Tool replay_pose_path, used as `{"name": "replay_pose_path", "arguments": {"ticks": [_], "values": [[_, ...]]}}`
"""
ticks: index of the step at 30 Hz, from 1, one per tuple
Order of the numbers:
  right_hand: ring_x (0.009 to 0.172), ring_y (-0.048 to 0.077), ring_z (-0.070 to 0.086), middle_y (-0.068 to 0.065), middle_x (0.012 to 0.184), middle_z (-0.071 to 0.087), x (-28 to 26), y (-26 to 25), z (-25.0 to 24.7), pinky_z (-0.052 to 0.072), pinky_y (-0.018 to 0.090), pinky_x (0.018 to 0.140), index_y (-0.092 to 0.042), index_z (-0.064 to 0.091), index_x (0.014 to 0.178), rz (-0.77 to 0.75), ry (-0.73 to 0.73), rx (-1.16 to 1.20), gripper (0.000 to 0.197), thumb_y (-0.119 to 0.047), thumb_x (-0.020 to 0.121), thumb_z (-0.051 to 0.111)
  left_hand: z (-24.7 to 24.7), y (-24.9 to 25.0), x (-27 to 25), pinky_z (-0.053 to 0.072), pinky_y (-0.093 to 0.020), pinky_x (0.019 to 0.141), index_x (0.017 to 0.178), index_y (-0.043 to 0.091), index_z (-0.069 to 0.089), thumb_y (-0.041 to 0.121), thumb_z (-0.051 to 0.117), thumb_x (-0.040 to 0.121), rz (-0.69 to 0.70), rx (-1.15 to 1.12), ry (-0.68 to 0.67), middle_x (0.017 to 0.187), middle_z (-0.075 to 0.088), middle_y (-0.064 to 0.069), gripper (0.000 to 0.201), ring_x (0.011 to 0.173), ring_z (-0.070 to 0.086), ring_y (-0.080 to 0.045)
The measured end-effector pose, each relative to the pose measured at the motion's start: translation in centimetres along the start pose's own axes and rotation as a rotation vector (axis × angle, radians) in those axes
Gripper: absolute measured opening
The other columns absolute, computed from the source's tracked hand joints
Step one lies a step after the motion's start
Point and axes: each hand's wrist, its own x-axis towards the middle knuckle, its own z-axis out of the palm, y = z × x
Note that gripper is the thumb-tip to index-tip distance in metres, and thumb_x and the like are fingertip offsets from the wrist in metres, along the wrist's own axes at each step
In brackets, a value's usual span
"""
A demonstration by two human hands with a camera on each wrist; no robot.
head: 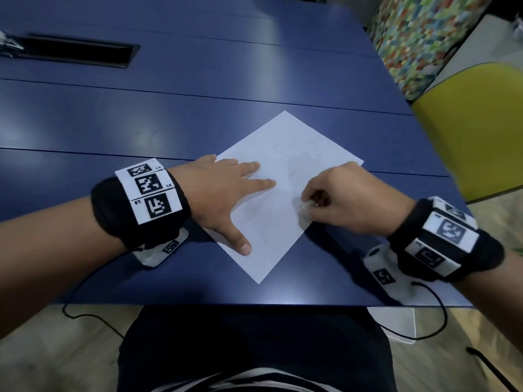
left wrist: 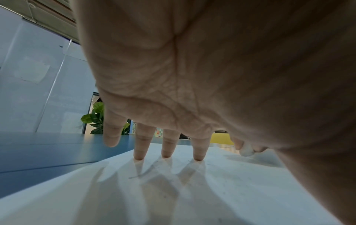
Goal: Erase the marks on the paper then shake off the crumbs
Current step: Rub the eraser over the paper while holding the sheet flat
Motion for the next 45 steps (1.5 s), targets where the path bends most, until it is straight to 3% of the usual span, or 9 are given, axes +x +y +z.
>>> {"name": "replay_pose_path", "arguments": {"ticks": [7,12,16,22,27,31,37,41,45], "values": [[0.077,0.007,0.065,-0.010,0.085,0.073,-2.2,0.4,1.1,0.058,0.033,0.076,-0.027,0.078,0.095,0.032,-0.020,0.012,0.013,-0.029,0.091,0.065,0.0,1.1,-1.0,-0.003,-0.056,0.129,0.161,0.053,-0.005,0.107,0.052,0.054,0.052,-0.024,0.041,0.174,-0.004,-0.001,0.132,0.161,-0.003,-0.025],[0.077,0.008,0.065,-0.010,0.084,0.074,-1.5,0.0,0.5,0.056,0.030,0.075,-0.025,0.077,0.093,-0.014,-0.015,0.010,0.013,-0.029,0.088,0.066,-0.5,1.6,0.5,0.002,-0.063,0.127,0.157,0.057,-0.016,0.104,0.060,0.051,0.033,-0.017,-0.027,0.175,-0.010,-0.001,0.138,0.162,0.002,-0.032],[0.075,0.013,0.064,-0.008,0.079,0.073,-0.2,-0.3,0.7,0.057,0.036,0.075,-0.024,0.076,0.089,0.001,0.028,-0.004,0.014,-0.025,0.088,0.062,-0.4,1.9,0.9,0.008,-0.064,0.126,0.155,0.057,-0.015,0.104,0.060,0.048,0.031,0.000,-0.016,0.175,-0.005,-0.001,0.139,0.160,0.012,-0.030],[0.066,0.017,0.058,-0.001,0.074,0.068,-0.7,-2.5,1.2,0.051,0.033,0.067,-0.020,0.071,0.081,-0.161,-0.127,-0.072,0.019,-0.032,0.092,0.060,-0.3,1.6,0.7,0.011,-0.063,0.126,0.154,0.060,-0.013,0.104,0.063,0.045,0.041,-0.018,-0.005,0.174,-0.003,0.003,0.141,0.160,0.013,-0.027],[0.076,0.016,0.064,-0.007,0.081,0.072,1.0,0.4,-0.2,0.057,0.038,0.074,-0.023,0.076,0.089,-0.031,-0.025,-0.066,0.014,-0.025,0.087,0.062,-0.3,1.6,0.6,0.006,-0.057,0.127,0.159,0.051,-0.016,0.104,0.063,0.046,0.031,-0.007,-0.009,0.175,-0.010,0.007,0.147,0.161,0.008,-0.023],[0.066,0.009,0.060,-0.009,0.075,0.070,-0.5,-1.7,0.8,0.053,0.029,0.068,-0.025,0.075,0.085,-0.174,-0.135,-0.029,0.012,-0.032,0.089,0.065,-0.3,1.6,0.4,0.007,-0.055,0.129,0.162,0.041,-0.015,0.104,0.062,0.046,0.033,0.000,-0.006,0.174,-0.010,0.009,0.153,0.161,0.008,-0.023],[0.073,0.010,0.064,-0.010,0.080,0.073,0.9,0.6,-0.1,0.056,0.032,0.072,-0.025,0.077,0.090,-0.070,-0.018,-0.036,0.014,-0.026,0.088,0.063,-0.2,1.5,0.6,0.006,-0.054,0.130,0.163,0.039,-0.013,0.104,0.063,0.046,0.044,0.001,0.000,0.175,-0.011,0.009,0.154,0.161,0.007,-0.020],[0.067,0.006,0.060,-0.011,0.077,0.071,-0.6,-1.2,0.9,0.049,0.022,0.067,-0.025,0.076,0.087,-0.182,-0.125,-0.006,0.011,-0.031,0.091,0.067,0.1,1.1,0.8,0.007,-0.055,0.129,0.162,0.039,-0.015,0.106,0.060,0.042,0.048,-0.007,-0.001,0.175,-0.011,0.010,0.157,0.161,0.006,-0.020],[0.074,0.009,0.065,-0.011,0.082,0.075,0.3,0.8,-0.1,0.056,0.029,0.075,-0.025,0.078,0.091,-0.082,-0.024,-0.014,0.012,-0.030,0.091,0.067,0.2,1.1,0.9,0.006,-0.056,0.129,0.163,0.038,-0.015,0.106,0.060,0.043,0.051,-0.005,0.006,0.175,-0.010,0.010,0.157,0.161,0.007,-0.020]]}}
